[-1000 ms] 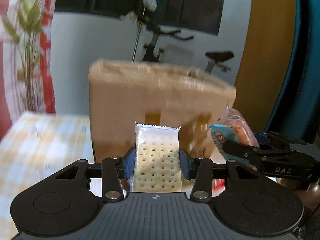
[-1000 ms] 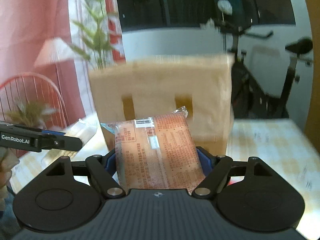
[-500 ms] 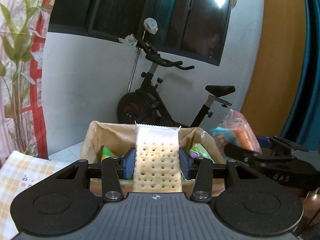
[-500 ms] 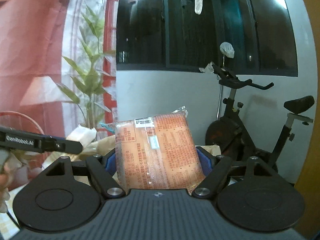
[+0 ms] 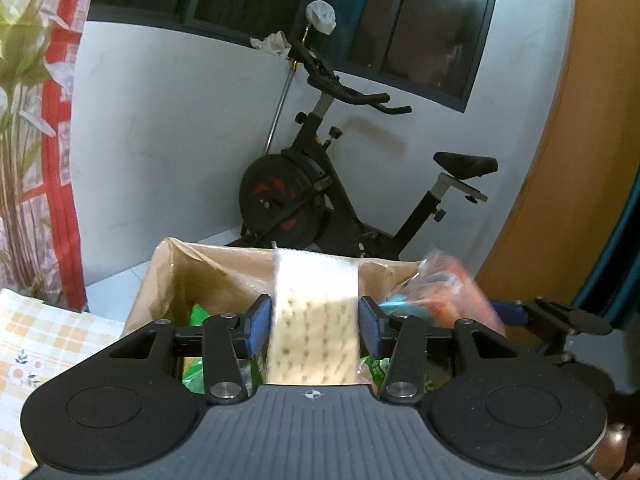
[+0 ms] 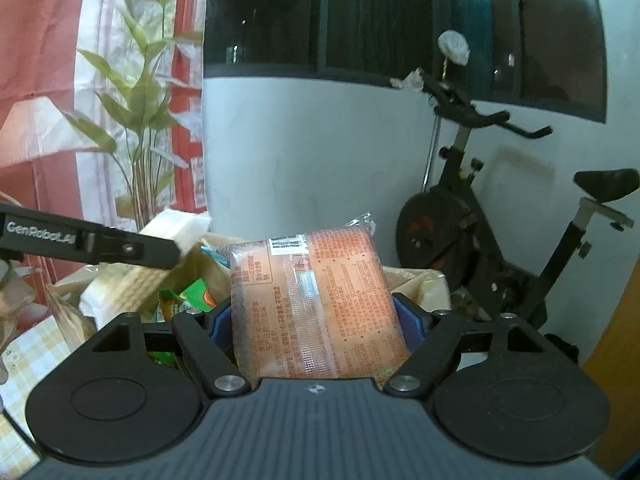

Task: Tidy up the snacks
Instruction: 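Carry both snacks over the box and release them inside, then move both open tools back down to the remaining snacks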

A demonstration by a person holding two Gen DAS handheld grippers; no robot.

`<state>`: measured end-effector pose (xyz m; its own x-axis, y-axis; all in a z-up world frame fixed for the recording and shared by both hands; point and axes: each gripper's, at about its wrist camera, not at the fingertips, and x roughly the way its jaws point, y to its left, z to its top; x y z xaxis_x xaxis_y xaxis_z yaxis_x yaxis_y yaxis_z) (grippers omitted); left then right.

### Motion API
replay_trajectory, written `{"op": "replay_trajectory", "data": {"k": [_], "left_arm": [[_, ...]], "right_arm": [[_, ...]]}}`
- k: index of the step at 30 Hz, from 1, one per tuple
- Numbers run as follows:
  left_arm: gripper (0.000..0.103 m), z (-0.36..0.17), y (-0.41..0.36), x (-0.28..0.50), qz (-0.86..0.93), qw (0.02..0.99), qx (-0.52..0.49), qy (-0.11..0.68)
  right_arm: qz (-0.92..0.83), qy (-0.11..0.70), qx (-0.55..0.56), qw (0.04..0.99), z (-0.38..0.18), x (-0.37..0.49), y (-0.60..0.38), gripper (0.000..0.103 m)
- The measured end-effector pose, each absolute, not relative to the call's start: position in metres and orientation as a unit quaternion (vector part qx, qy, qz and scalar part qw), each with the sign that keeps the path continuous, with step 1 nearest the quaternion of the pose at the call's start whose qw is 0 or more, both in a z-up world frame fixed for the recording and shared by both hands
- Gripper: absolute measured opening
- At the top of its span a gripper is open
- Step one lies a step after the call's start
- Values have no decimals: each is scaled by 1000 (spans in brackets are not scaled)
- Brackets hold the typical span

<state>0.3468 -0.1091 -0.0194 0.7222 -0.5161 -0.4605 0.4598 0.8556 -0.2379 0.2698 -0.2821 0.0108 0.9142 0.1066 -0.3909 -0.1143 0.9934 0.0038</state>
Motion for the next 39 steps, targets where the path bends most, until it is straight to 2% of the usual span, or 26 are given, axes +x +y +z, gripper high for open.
{"op": "replay_trajectory", "data": {"k": [3, 6, 24, 39], "left_arm": [[61, -17, -109, 347, -262, 929, -48, 255], [61, -17, -108, 344, -258, 931, -49, 255], [61, -10, -75, 252, -248, 941, 7, 231], [61, -67, -48, 204, -197, 947, -15, 253]], "right_arm": [[67, 210, -20, 975, 7, 278, -276, 79], [79, 203, -20, 976, 10, 278, -275, 83], [40, 186, 41, 981, 18, 181, -286, 83], [49, 190, 37, 980, -25, 122, -287, 83]]}}
